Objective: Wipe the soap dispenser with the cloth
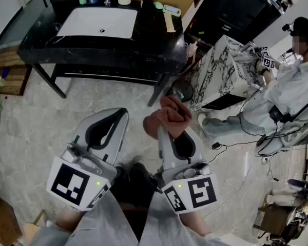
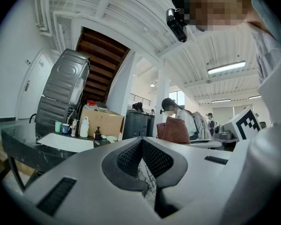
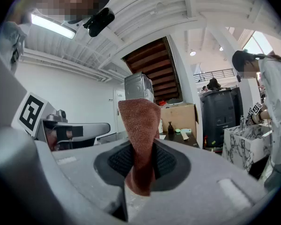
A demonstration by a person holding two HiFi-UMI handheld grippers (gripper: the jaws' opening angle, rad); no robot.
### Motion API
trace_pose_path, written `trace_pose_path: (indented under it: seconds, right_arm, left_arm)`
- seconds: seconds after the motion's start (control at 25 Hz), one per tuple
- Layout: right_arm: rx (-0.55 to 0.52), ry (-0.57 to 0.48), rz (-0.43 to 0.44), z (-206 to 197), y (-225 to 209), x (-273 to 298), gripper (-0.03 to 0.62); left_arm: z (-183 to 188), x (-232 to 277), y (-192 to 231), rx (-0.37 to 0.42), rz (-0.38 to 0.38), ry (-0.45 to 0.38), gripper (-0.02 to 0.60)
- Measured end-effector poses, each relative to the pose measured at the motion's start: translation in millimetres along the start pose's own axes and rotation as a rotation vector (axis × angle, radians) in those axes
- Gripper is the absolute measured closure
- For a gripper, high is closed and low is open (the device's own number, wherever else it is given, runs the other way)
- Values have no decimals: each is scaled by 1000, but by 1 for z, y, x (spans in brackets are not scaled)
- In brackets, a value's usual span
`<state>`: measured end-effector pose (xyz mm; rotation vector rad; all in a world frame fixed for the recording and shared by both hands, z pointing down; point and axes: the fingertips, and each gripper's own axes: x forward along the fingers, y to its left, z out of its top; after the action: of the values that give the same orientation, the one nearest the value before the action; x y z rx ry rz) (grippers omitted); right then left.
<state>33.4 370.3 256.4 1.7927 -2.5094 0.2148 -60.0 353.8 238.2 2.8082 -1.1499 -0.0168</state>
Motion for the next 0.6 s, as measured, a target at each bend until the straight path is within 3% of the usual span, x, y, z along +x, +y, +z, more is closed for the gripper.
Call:
trace_pose_path:
  seconds: [0.6]
  right_arm:
    - [-5,-3,-20,-1,24,3,519]
  left_arm:
    - [2,-21,13,3,-18,-20,578]
